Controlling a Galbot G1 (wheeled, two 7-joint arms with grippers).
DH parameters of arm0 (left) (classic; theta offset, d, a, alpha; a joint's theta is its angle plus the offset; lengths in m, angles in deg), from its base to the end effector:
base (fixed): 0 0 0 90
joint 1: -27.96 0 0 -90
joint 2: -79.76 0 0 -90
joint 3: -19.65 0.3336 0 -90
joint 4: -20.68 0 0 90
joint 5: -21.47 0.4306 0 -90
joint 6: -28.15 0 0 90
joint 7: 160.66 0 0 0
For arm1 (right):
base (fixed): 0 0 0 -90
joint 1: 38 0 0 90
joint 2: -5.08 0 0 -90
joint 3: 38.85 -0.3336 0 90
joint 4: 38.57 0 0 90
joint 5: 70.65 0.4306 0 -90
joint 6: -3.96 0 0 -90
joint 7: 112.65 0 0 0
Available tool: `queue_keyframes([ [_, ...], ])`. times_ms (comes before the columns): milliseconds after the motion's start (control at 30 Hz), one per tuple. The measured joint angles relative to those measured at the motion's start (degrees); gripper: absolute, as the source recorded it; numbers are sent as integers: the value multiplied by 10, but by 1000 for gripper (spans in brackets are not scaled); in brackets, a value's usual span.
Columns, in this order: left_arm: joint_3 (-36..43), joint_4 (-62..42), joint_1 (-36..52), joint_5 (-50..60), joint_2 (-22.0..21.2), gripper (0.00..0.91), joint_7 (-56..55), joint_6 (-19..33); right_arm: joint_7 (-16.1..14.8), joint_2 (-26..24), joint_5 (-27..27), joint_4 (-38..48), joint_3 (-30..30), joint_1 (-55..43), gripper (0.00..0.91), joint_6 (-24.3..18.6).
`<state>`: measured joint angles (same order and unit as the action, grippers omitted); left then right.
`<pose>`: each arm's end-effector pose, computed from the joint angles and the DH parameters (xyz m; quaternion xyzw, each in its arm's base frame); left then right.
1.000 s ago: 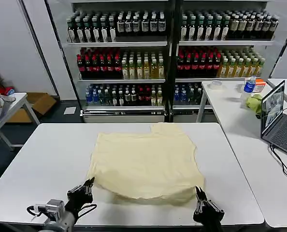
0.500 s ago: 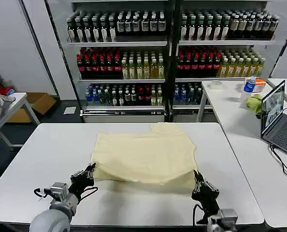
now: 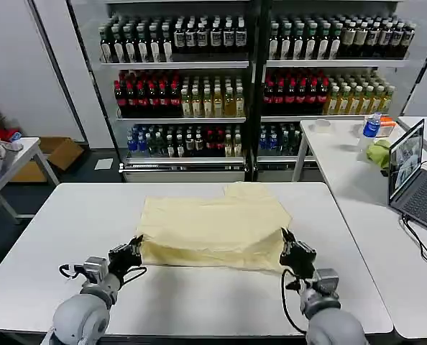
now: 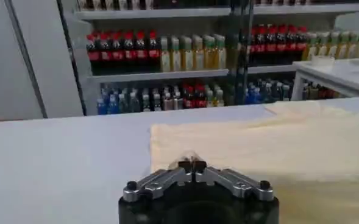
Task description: Fold and organize the clothes.
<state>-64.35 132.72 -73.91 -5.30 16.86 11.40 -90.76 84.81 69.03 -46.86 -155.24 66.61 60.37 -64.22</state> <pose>0.3531 0.0412 -0.2501 -0.0644 -0.9768 -0.0266 0.2025 0.3420 0.0305 -0.2233 0.0651 -0.9923 0.0289 0.1011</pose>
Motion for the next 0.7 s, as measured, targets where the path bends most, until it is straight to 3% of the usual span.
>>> queue_keyframes([
  [233,12,-19,18,8,-5,30,-1,-3,-5,1,-7,50,25,-50,0,0],
  [333,14,-25,21,11,-6,121,-1,-5,-5,4,-13,68,33,-65,0,0],
  [367,15,-26,22,12,-7,191,-1,-5,-5,5,-14,73,36,-70,0,0],
  [400,15,-27,22,13,-7,343,-1,-6,-5,7,-17,79,39,-74,71,1],
  [467,15,-28,22,13,-7,504,-2,-7,-7,9,-21,89,44,-81,272,3],
  [500,15,-28,22,14,-7,786,-2,-8,-8,11,-23,95,46,-84,736,4],
  [533,15,-29,21,14,-8,907,-2,-8,-9,13,-24,99,48,-86,907,5],
  [700,12,-30,18,15,-8,907,-2,-11,-10,19,-34,113,51,-90,907,7],
])
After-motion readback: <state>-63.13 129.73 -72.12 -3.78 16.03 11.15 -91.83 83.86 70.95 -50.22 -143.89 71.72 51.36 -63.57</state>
